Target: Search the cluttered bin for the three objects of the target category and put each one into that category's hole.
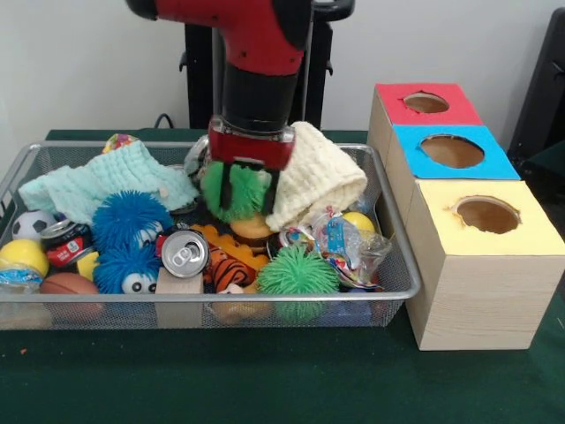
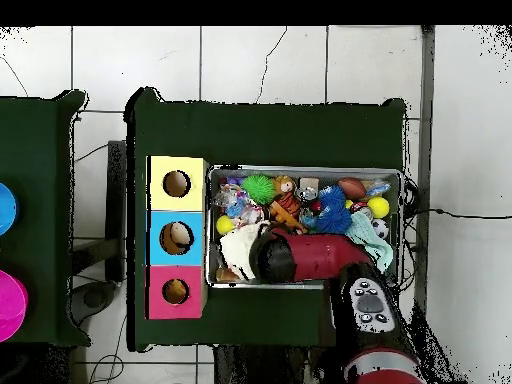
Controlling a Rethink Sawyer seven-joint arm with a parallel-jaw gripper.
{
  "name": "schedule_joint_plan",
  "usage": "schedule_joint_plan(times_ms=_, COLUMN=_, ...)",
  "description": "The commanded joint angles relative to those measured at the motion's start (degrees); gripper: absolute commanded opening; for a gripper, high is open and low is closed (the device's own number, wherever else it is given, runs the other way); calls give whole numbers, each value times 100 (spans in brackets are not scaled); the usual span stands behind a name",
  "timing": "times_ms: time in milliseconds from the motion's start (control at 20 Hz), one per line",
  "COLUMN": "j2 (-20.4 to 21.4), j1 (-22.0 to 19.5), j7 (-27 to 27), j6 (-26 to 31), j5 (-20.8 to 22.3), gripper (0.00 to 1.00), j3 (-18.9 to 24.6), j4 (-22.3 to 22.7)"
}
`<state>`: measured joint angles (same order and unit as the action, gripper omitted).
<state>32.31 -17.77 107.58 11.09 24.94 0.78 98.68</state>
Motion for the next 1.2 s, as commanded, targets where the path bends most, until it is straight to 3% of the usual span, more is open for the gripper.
schedule_joint_plan(times_ms=50, j2=389, j1=804, j7=469, j6=-2573, j5=673, gripper=100, j3=-521, j4=126)
schedule_joint_plan(times_ms=200, j2=530, j1=1070, j7=289, j6=-3561, j5=526, gripper=100, j3=-979, j4=279)
schedule_joint_plan(times_ms=350, j2=703, j1=1213, j7=236, j6=-3539, j5=460, gripper=100, j3=-1191, j4=318)
schedule_joint_plan(times_ms=450, j2=881, j1=1138, j7=283, j6=-3140, j5=600, gripper=100, j3=-1076, j4=338)
schedule_joint_plan(times_ms=550, j2=1031, j1=897, j7=322, j6=-2550, j5=747, gripper=100, j3=-695, j4=326)
schedule_joint_plan(times_ms=650, j2=1012, j1=589, j7=235, j6=-1802, j5=666, gripper=100, j3=-206, j4=260)
schedule_joint_plan(times_ms=900, j2=795, j1=351, j7=-26, j6=-153, j5=58, gripper=100, j3=159, j4=107)
schedule_joint_plan(times_ms=1200, j2=343, j1=349, j7=152, j6=460, j5=19, gripper=100, j3=99, j4=-107)
